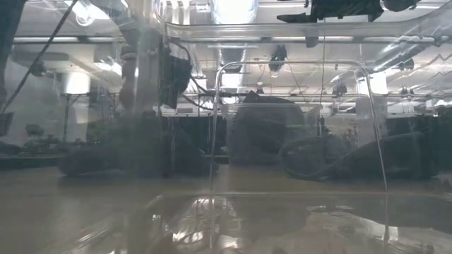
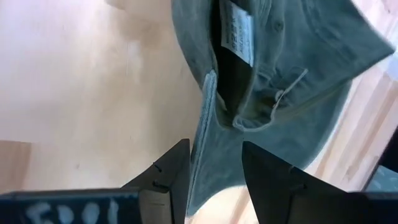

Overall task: Pick & Place hat
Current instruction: Put the left black cap into the bottom transparent bin

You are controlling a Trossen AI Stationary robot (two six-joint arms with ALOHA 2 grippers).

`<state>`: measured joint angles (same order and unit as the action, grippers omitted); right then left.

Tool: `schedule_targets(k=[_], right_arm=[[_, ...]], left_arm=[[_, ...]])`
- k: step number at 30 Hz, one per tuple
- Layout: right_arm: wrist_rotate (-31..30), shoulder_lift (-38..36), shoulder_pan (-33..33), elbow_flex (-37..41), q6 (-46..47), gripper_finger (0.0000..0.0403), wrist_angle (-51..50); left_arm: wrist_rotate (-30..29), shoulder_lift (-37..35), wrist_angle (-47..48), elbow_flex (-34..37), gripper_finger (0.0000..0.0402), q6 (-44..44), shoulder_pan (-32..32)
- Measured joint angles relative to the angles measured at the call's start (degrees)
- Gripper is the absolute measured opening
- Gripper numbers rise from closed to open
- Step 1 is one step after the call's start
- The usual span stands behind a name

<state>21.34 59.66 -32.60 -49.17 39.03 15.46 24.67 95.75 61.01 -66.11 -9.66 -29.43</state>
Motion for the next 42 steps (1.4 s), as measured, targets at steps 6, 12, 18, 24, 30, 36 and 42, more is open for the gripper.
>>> schedule_targets(k=[6, 12, 18, 24, 30, 36, 42], right_arm=[[0.0, 0.0, 0.0, 0.0, 0.0, 0.0192, 0.0], [0.0, 0.0, 0.0, 0.0, -0.02, 0.0192, 0.0], [0.0, 0.0, 0.0, 0.0, -0.02, 0.0192, 0.0], [-0.02, 0.0, 0.0, 0.0, 0.09, 0.0192, 0.0], [-0.02, 0.0, 0.0, 0.0, 0.22, 0.0192, 0.0], [-0.02, 0.0, 0.0, 0.0, 0.26, 0.0192, -0.02], [-0.02, 0.02, 0.0, 0.0, 0.19, 0.0192, -0.09]], left_arm=[[0.15, -0.07, -1.74, 3.06, 0.0138, 0.15, 0.11], [0.33, -0.07, -2.62, 7.65, 0.0138, 1.25, 0.53], [0.42, -0.12, -3.96, 9.36, 0.0115, 2.75, 0.5], [2.29, -0.23, -6.04, 8.95, 0.0015, 3.75, 0.5], [3.41, -0.63, -2.19, 8.22, 0.0006, 3.63, 0.5], [4.92, -5.34, 4.83, 6.5, 0.0004, 2.2, 0.5], [6.31, -11.59, 10.31, 4.43, 0.0003, 2.71, 0.5]])
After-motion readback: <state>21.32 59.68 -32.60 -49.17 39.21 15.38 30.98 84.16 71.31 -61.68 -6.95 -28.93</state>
